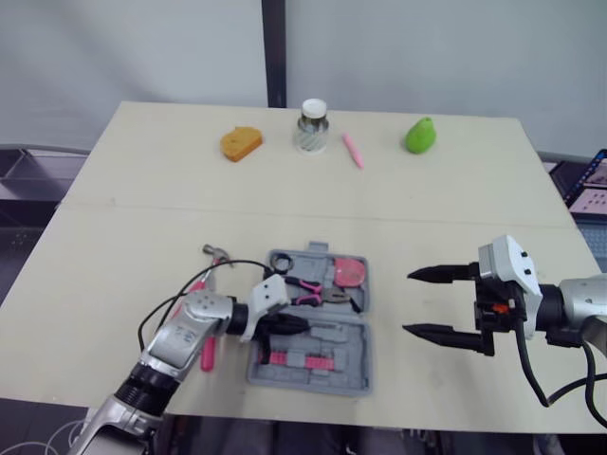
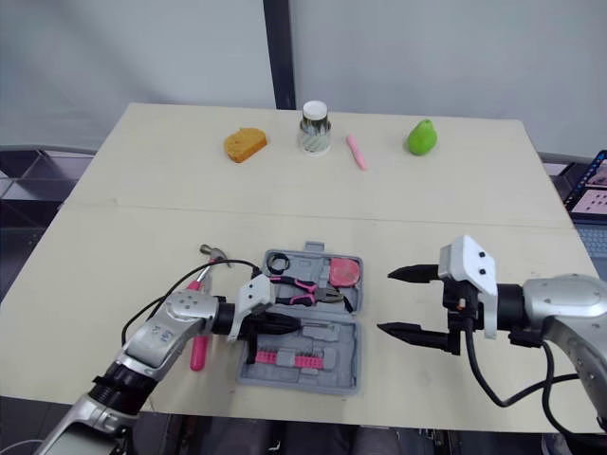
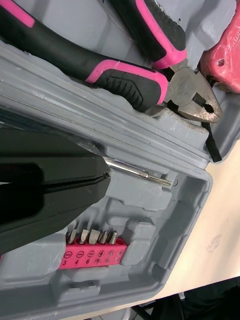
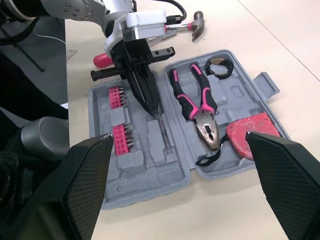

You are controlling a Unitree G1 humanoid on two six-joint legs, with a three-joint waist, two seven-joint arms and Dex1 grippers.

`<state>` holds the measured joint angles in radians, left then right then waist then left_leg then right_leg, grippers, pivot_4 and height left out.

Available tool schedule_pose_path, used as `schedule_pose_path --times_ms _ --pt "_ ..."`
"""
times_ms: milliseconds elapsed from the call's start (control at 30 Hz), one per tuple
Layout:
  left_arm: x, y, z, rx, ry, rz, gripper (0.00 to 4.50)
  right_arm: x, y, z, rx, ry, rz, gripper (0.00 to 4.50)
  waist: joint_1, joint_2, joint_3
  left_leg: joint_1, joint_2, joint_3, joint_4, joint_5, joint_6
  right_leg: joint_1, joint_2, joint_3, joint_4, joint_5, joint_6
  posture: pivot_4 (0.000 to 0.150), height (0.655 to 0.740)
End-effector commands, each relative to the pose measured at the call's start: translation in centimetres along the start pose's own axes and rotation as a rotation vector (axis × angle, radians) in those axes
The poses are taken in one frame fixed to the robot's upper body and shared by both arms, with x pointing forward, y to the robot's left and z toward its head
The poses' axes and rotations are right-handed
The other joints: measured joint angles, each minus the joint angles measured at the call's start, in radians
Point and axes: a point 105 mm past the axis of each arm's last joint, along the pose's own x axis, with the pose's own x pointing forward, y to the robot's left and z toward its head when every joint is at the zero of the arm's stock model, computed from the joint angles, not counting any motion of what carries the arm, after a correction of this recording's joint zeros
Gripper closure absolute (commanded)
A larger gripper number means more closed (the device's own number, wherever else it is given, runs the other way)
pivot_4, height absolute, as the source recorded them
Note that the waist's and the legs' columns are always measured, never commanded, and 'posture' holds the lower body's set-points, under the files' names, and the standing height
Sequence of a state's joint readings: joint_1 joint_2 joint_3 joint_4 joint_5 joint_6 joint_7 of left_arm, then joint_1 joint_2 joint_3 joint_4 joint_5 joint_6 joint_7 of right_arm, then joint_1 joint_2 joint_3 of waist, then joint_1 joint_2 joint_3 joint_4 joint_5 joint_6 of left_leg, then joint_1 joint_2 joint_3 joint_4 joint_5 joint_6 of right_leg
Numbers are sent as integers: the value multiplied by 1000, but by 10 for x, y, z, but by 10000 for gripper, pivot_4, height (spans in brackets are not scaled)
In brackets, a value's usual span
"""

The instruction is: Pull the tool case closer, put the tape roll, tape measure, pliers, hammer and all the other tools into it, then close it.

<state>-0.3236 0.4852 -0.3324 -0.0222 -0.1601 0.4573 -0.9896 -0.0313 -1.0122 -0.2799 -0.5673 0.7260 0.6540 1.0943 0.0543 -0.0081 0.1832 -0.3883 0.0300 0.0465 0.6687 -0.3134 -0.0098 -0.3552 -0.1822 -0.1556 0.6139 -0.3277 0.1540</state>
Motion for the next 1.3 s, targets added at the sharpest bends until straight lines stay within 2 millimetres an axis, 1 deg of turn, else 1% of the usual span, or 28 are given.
schedule_pose_path --times_ms 33,133,300,433,500,567,667,800,867,1067,1167,1300 --pt "0 3 -20 -47 79 34 44692 -3 1 10 -58 -11 -20 0 0 0 0 0 0 0 0 0 0 0 0 0 0 0 0 1500 7400" --pt "1 5 -21 -61 89 44 44692 -3 2 10 -57 -11 -21 0 0 0 0 0 0 0 0 0 0 0 0 0 0 0 0 1500 7400" --pt "3 5 -15 -125 43 45 44692 -3 2 10 -55 -10 -22 0 1 0 -1 1 0 0 0 0 0 1 0 0 0 0 0 1500 7400" --pt "-2 -5 4 -121 -46 -25 44692 -3 2 10 -54 -10 -21 0 -2 0 -1 1 0 0 0 0 0 1 0 0 0 0 0 1500 7400" --pt "-5 -8 8 -108 -57 -45 44692 -4 2 10 -54 -11 -22 0 -4 0 -1 1 0 0 0 0 0 1 0 0 0 0 0 1500 7400" --pt "-8 -8 11 -104 -66 -46 44692 -4 2 10 -55 -12 -22 0 -3 0 -1 0 0 0 -1 0 0 0 0 0 0 0 0 1500 7400" --pt "-12 -2 17 -100 -89 -19 44692 -3 2 10 -57 -13 -23 0 0 0 -1 0 0 0 0 0 0 0 0 0 -1 0 0 1500 7400" --pt "-12 9 18 -90 -92 32 44692 -3 1 10 -59 -16 -23 0 -1 0 -1 0 0 0 0 0 0 0 0 0 -1 0 0 1500 7400" --pt "-11 12 14 -78 -72 48 44692 -3 1 11 -60 -17 -23 0 -2 0 -1 0 0 0 0 0 0 0 0 0 -1 0 0 1500 7400" --pt "-6 8 3 -50 -22 32 44692 -3 2 10 -58 -13 -23 0 -1 0 -1 0 0 0 -1 0 0 0 0 0 -1 0 0 1500 7400" --pt "-5 6 3 -52 -24 25 44692 -3 2 10 -57 -11 -24 0 -2 0 -1 0 0 0 -1 0 0 0 0 0 -1 0 0 1500 7400" --pt "-6 6 7 -60 -46 24 44692 -3 2 10 -57 -10 -24 0 -2 0 -1 0 0 0 -1 0 0 0 0 0 -1 0 0 1500 7400"
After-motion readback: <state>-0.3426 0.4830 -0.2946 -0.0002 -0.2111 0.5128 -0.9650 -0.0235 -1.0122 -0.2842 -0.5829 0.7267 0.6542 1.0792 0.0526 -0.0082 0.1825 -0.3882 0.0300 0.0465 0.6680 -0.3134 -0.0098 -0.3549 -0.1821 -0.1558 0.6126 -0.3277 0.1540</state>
